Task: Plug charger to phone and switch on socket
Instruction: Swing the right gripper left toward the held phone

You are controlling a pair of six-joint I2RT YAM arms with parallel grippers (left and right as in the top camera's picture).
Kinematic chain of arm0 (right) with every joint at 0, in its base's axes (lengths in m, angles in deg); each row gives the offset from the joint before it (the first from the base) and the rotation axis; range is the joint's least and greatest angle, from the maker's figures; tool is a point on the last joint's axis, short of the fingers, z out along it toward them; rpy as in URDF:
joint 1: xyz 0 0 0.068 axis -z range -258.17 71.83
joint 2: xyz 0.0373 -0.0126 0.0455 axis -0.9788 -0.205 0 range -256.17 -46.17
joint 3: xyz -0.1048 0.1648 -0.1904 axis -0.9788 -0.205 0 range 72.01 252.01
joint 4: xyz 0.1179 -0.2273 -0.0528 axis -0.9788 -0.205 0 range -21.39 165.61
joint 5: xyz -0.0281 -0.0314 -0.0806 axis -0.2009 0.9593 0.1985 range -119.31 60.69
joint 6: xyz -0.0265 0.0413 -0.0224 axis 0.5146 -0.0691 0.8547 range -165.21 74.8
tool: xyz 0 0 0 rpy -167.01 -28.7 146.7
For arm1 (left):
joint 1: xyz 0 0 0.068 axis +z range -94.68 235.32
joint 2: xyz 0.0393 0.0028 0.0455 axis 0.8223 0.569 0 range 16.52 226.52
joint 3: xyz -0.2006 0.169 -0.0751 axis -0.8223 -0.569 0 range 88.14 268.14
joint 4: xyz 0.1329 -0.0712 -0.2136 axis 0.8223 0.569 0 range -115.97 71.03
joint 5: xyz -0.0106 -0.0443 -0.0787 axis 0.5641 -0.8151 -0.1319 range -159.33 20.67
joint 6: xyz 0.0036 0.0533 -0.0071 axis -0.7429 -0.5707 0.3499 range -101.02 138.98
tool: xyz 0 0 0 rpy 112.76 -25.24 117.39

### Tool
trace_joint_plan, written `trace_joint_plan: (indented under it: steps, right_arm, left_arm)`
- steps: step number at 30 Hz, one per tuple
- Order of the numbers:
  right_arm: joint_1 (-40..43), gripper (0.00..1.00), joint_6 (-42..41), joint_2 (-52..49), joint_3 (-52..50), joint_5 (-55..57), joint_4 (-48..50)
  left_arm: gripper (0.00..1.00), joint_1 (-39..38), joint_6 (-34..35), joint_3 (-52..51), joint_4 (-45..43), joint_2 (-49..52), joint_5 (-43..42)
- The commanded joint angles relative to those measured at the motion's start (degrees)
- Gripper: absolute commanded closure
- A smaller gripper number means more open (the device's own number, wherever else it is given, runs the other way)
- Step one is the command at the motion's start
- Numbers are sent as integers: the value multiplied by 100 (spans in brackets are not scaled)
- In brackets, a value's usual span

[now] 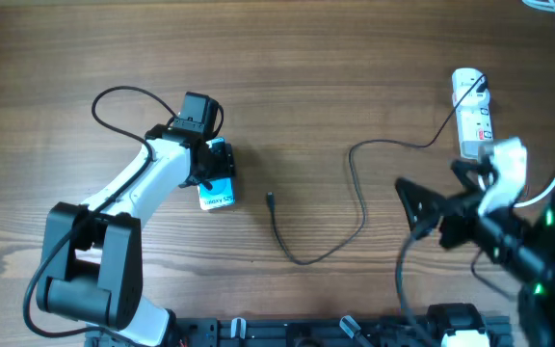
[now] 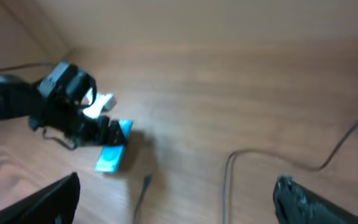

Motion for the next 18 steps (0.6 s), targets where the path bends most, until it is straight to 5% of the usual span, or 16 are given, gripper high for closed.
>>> trace_joint_plan:
  steps: [1,3,6,18]
  right_arm:
    - [-22,0,-122,-772,420,-1252,142]
    - [-24,2,-452,-1102,409,-1843,192]
    - [-24,35,-411,-1652,404,-2026,155]
    - [-1266,36,-282,-2885,37,-1174,168]
  left_arm:
    - [28,37,-72,52,-13,-125,-46]
    - [28,37,-72,52,-9,-125,-46]
    - [28,37,-72,52,-7,-125,-48]
    - [28,37,-352,52,31,-125,-461]
